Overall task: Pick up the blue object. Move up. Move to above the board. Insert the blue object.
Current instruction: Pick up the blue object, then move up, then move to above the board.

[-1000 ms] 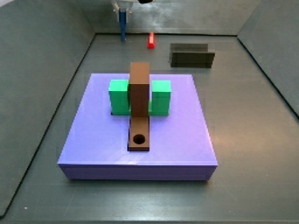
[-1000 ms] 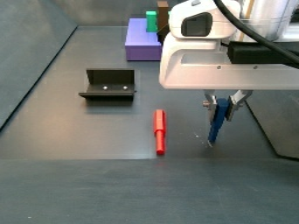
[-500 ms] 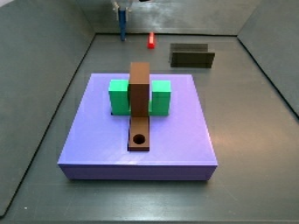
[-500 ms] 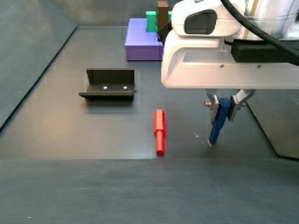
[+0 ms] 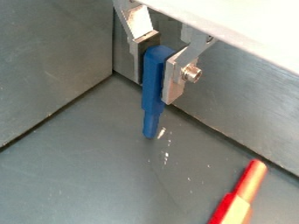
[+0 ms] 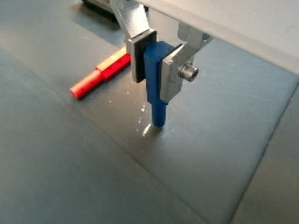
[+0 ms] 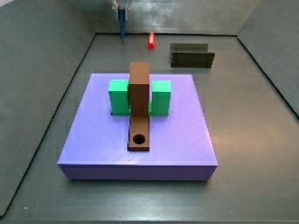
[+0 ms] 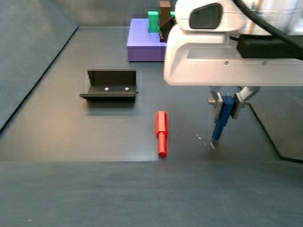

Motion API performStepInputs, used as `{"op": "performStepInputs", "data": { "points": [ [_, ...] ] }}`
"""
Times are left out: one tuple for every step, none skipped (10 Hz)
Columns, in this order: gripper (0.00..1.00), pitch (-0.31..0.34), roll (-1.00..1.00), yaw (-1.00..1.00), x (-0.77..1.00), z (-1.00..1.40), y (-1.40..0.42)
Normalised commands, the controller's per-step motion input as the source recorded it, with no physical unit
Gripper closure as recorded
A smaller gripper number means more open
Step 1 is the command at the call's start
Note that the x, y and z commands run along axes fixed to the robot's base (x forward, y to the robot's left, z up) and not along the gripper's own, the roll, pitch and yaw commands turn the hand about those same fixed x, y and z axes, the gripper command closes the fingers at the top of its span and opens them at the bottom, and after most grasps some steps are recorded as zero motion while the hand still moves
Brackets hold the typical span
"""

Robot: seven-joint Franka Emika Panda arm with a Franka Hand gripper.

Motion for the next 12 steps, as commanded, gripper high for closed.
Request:
{"op": "performStepInputs", "data": {
  "points": [
    [1.00, 0.000, 0.00, 0.00, 0.00, 0.00, 0.00],
    [1.00, 0.000, 0.00, 0.00, 0.00, 0.00, 0.00],
    [1.00, 0.000, 0.00, 0.00, 0.00, 0.00, 0.00],
    [1.00, 0.000, 0.00, 0.00, 0.00, 0.83, 0.00],
    [1.00, 0.024, 0.00, 0.05, -0.07, 0.81, 0.08],
    [1.00, 0.048, 0.01, 0.04, -0.11, 0.63, 0.05],
    [1.00, 0.034, 0.07, 0.03, -0.04, 0.26, 0.00],
    [1.00, 0.000, 0.00, 0.00, 0.00, 1.40, 0.00],
    [1.00, 0.023, -0.05, -0.01, -0.02, 1.40, -0.01],
    [1.00, 0.033, 0.00, -0.01, -0.06, 1.40, -0.01],
    [1.00, 0.010, 0.02, 0.00, -0.03, 1.40, -0.02],
    [1.00, 0.024, 0.00, 0.00, 0.02, 1.40, 0.00]
  ]
}}
